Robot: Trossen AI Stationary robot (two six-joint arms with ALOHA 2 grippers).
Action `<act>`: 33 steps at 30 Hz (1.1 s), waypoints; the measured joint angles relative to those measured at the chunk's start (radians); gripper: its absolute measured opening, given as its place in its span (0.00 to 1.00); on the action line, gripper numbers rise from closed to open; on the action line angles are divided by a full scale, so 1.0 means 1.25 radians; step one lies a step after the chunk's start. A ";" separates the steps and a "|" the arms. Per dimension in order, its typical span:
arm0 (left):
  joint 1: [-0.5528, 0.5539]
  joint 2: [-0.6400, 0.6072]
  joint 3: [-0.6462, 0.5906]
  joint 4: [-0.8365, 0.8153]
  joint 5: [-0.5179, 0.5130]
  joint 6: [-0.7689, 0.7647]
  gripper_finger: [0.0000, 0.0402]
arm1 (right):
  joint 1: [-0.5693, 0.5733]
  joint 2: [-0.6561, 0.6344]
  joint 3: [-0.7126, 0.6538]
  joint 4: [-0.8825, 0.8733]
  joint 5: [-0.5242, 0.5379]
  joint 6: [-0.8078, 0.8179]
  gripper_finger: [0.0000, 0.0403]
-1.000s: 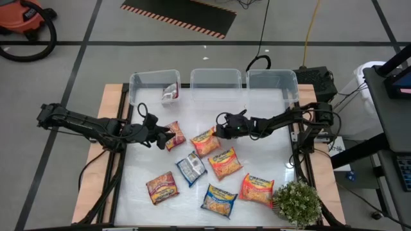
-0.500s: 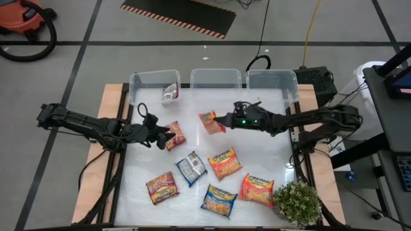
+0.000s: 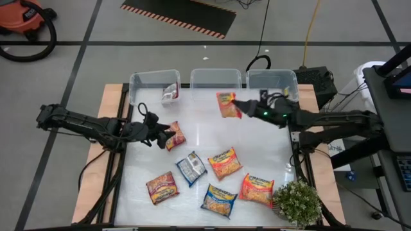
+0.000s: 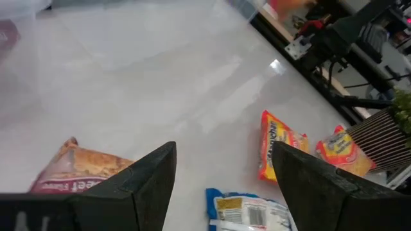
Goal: Sort Maruchan noodles
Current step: Put the top orange noodle pack into the right transparent bin
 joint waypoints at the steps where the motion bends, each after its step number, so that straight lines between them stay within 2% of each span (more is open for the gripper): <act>1: 0.002 0.000 0.000 0.000 0.000 0.010 0.65 | 0.000 -0.019 0.016 -0.029 0.014 -0.015 0.00; 8: 0.009 0.000 0.000 0.000 0.006 -0.002 0.65 | -0.064 -0.094 0.147 -0.341 0.030 -0.095 0.00; 16: 0.010 0.000 0.000 -0.002 -0.001 0.012 0.65 | -0.204 -0.100 0.311 -0.628 -0.012 -0.225 0.00; 24: 0.008 0.000 0.000 -0.002 0.000 -0.037 0.65 | -0.386 -0.085 0.322 -0.709 -0.182 -0.312 0.00; 33: -0.014 0.000 0.000 0.002 0.006 -0.133 0.65 | -0.566 0.003 0.322 -0.738 -0.361 -0.466 0.00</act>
